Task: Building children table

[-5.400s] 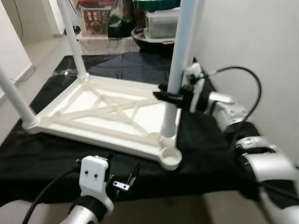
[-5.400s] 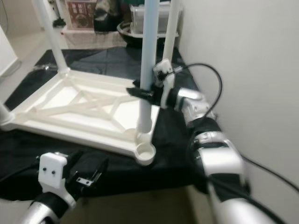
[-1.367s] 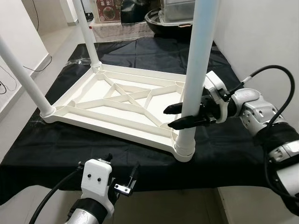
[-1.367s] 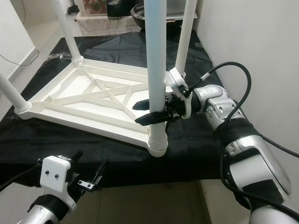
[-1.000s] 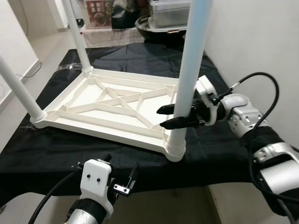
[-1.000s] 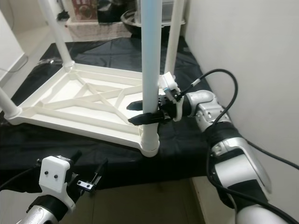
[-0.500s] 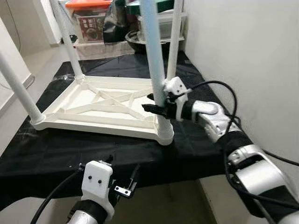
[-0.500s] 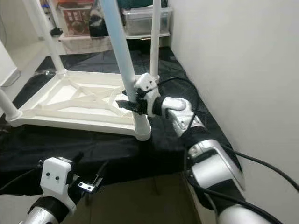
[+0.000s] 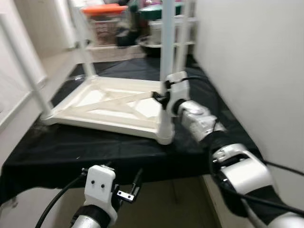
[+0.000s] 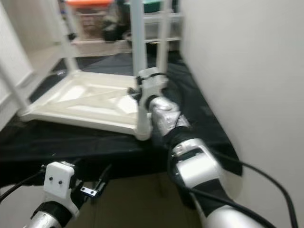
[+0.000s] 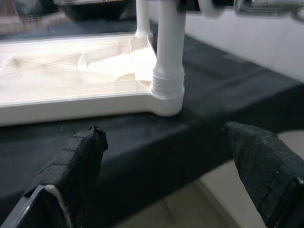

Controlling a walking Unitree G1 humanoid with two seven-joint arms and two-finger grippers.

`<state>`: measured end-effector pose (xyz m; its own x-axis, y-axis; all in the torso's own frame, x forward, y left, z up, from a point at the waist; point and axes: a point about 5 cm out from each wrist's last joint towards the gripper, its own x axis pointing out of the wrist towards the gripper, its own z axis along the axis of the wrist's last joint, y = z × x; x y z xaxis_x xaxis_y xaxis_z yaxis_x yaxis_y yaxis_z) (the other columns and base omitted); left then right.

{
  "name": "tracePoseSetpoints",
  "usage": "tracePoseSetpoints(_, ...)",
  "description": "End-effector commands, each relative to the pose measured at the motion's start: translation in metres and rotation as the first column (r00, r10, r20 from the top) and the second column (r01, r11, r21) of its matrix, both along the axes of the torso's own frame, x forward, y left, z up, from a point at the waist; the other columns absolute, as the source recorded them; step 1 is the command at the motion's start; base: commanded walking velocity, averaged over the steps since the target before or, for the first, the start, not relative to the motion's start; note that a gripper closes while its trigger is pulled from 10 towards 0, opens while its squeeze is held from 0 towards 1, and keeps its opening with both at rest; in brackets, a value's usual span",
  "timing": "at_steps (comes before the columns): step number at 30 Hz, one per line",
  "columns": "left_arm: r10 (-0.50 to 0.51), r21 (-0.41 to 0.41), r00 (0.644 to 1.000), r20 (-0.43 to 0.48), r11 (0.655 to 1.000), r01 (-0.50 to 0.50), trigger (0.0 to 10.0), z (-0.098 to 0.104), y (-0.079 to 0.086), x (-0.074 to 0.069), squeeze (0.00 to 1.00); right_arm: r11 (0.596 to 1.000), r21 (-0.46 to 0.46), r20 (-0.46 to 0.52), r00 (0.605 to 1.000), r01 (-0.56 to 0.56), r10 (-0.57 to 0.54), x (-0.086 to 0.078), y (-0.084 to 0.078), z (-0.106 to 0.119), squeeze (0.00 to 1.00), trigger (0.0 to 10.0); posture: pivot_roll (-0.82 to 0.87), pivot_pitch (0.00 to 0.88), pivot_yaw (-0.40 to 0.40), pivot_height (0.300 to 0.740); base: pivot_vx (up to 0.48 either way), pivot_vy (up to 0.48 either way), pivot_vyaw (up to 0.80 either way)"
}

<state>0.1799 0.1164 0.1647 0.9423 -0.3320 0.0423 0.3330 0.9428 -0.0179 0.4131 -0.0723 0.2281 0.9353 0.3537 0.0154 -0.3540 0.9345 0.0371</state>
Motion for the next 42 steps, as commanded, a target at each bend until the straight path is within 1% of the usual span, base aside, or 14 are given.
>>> tracePoseSetpoints(1,0.016,0.018,0.999,-0.029,1.000,-0.015,10.0,-0.006,0.004,-0.001,0.00,0.996,-0.011,-0.055,0.995,0.084,-0.085,-0.002,-0.001,-0.017,0.00,10.0,0.09,0.125,0.019,0.740,0.000,0.000,0.00)
tracePoseSetpoints(7,0.018,0.020,1.000,-0.024,1.000,-0.018,10.0,-0.005,0.004,0.000,0.00,0.966,-0.051,-0.057,0.964,0.255,-0.258,-0.003,0.000,-0.021,0.00,10.0,0.09,0.129,0.020,0.740,0.000,0.000,0.00)
tracePoseSetpoints(11,0.019,0.021,1.000,-0.022,1.000,-0.018,10.0,-0.005,0.005,0.000,0.00,0.965,-0.055,-0.050,0.964,0.258,-0.261,-0.004,0.004,-0.022,0.00,10.0,0.10,0.133,0.021,0.740,0.000,0.000,0.00)
tracePoseSetpoints(12,0.020,0.021,1.000,-0.021,1.000,-0.019,10.0,-0.005,0.005,0.000,0.00,0.955,-0.078,-0.043,0.956,0.287,-0.291,-0.008,0.013,-0.024,0.00,10.0,0.10,0.133,0.021,0.740,0.000,0.000,0.00)
tracePoseSetpoints(16,0.019,0.022,1.000,-0.020,1.000,-0.019,10.0,-0.005,0.005,0.000,0.00,0.943,-0.107,-0.030,0.947,0.314,-0.319,-0.011,0.020,-0.027,0.00,10.0,0.10,0.133,0.021,0.740,0.000,0.000,0.00)
tracePoseSetpoints(21,0.020,0.020,1.000,-0.017,1.000,-0.020,10.0,-0.004,0.005,0.000,0.00,0.886,-0.048,-0.111,0.879,0.461,-0.463,-0.019,0.030,-0.037,0.00,10.0,0.09,0.139,0.023,0.740,0.000,0.000,0.00)
tracePoseSetpoints(22,0.022,0.020,1.000,-0.017,1.000,-0.022,10.0,-0.004,0.006,0.000,0.00,0.851,-0.027,-0.093,0.846,0.525,-0.525,-0.021,0.031,-0.035,0.00,10.0,0.09,0.139,0.023,0.740,0.000,0.000,0.00)
tracePoseSetpoints(23,0.022,0.020,1.000,-0.017,1.000,-0.022,10.0,-0.004,0.006,0.000,0.00,0.851,-0.027,-0.093,0.846,0.525,-0.525,-0.021,0.031,-0.035,0.00,10.0,0.09,0.139,0.023,0.740,0.000,0.000,0.00)
tracePoseSetpoints(24,0.025,0.020,1.000,-0.018,1.000,-0.025,10.0,-0.005,0.006,0.001,0.00,0.822,0.008,-0.103,0.818,0.570,-0.566,-0.024,0.036,-0.034,0.00,10.0,0.10,0.142,0.017,0.740,0.000,0.000,0.00)
tracePoseSetpoints(26,0.025,0.020,1.000,-0.018,1.000,-0.025,10.0,-0.005,0.006,0.001,0.00,0.822,0.008,-0.103,0.818,0.570,-0.566,-0.024,0.036,-0.034,0.00,10.0,0.10,0.142,0.017,0.740,0.000,0.000,0.00)
tracePoseSetpoints(28,0.028,0.019,0.999,-0.018,0.999,-0.028,10.0,-0.005,0.006,0.001,0.00,0.769,-0.007,-0.146,0.760,0.640,-0.634,-0.030,0.039,-0.040,0.00,10.0,0.10,0.145,0.013,0.740,0.000,0.000,0.00)
tracePoseSetpoints(33,0.031,0.018,0.999,-0.019,0.999,-0.031,10.0,-0.005,0.006,0.001,0.00,0.714,-0.024,-0.166,0.702,0.699,-0.693,-0.037,0.045,-0.044,0.00,10.0,0.10,0.145,0.009,0.740,0.000,0.000,0.00)
tracePoseSetpoints(37,0.039,0.022,0.999,-0.023,0.999,-0.039,10.0,-0.007,0.008,0.001,0.00,0.719,-0.032,-0.006,0.720,0.694,-0.694,-0.050,0.068,-0.033,0.00,10.0,0.10,0.147,0.004,0.740,0.000,0.000,0.00)
tracePoseSetpoints(42,0.047,0.023,0.999,-0.019,0.999,-0.047,10.0,-0.007,0.009,0.002,0.00,0.725,-0.035,0.092,0.725,0.688,-0.683,-0.056,0.074,-0.028,0.00,10.0,0.09,0.146,-0.001,0.740,0.000,0.000,0.00)
